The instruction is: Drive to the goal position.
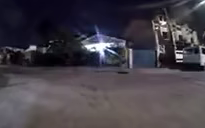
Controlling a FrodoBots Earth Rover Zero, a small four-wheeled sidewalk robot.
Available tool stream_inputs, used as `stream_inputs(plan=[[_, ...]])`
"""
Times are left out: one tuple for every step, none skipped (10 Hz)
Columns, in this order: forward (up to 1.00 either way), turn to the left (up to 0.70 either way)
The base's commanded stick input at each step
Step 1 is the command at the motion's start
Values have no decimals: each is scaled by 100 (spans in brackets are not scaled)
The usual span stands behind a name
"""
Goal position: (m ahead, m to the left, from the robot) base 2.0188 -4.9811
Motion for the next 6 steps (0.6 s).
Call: stream_inputs(plan=[[69,34],[69,34],[69,34],[69,34],[69,34],[69,34]])
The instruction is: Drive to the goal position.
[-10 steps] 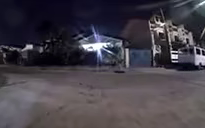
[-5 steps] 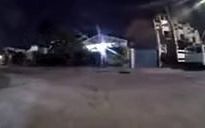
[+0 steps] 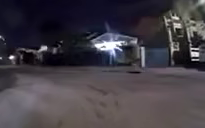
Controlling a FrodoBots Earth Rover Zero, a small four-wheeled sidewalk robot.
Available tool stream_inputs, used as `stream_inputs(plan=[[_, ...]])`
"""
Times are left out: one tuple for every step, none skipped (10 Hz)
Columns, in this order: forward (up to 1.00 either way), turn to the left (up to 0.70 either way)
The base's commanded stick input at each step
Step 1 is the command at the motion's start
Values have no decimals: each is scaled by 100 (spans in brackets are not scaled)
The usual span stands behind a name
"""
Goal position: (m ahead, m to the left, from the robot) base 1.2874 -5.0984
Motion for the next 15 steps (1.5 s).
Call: stream_inputs(plan=[[69,34],[69,34],[69,34],[69,34],[69,34],[69,34],[67,33],[66,32],[66,32],[66,32],[65,32],[64,18],[61,5],[51,7],[9,2]])
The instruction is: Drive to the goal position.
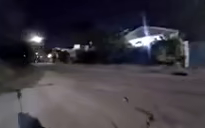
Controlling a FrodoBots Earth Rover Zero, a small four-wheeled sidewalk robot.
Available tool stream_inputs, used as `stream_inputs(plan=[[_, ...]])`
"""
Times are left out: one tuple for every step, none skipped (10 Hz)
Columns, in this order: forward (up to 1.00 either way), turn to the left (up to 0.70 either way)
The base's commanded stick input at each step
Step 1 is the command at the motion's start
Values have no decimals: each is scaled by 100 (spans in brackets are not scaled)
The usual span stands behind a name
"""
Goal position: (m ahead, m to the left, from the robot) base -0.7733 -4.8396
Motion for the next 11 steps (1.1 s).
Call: stream_inputs(plan=[[9,2],[9,2],[9,2],[9,2],[9,2],[9,2],[9,2],[9,2],[9,2],[9,2],[9,8]])
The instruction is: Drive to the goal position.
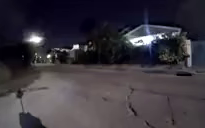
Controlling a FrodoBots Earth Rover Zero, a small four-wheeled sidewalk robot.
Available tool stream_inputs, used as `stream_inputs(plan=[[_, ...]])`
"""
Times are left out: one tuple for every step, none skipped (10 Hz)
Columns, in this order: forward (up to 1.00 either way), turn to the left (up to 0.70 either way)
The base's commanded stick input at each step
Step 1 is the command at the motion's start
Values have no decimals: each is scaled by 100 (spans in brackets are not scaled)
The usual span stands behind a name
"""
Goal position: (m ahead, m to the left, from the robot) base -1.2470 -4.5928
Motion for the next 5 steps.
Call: stream_inputs(plan=[[9,17],[9,17],[9,17],[9,17],[9,17]])
